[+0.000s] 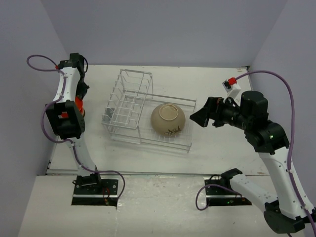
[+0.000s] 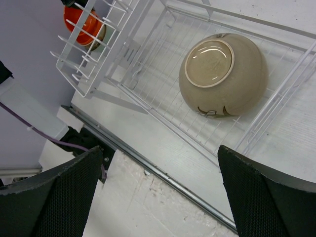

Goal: Unload the bowls from the dish rack

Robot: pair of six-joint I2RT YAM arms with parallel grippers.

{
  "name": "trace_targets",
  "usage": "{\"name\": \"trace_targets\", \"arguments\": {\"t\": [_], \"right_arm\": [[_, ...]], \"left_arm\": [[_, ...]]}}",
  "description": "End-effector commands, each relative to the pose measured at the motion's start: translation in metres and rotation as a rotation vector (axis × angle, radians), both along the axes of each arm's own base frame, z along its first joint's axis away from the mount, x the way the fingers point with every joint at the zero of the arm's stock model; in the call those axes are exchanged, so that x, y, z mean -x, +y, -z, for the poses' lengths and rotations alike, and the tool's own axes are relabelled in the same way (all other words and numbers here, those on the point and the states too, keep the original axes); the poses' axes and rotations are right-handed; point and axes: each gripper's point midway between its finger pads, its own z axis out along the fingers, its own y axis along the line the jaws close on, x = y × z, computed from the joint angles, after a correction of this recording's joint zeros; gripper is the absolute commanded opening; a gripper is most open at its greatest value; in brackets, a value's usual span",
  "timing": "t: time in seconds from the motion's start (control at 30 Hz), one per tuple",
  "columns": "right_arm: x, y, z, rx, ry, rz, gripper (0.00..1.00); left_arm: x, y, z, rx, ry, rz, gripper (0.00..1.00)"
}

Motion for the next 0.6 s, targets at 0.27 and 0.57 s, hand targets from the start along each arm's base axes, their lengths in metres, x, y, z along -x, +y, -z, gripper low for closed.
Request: {"name": "trace_targets", "arguments": {"t": [0.27, 0.57], "right_arm": [[-0.002, 0.0, -0.007, -0.022, -0.043, 0.014, 0.99], [0.002, -0.002, -0.007, -0.023, -0.05, 0.017, 0.99]], "left_arm": [[0.009, 0.001, -0.013, 0.015, -0.017, -0.009, 0.0], [0.022, 0.014, -0.007, 0.046, -0.015, -0.057, 0.0]]}}
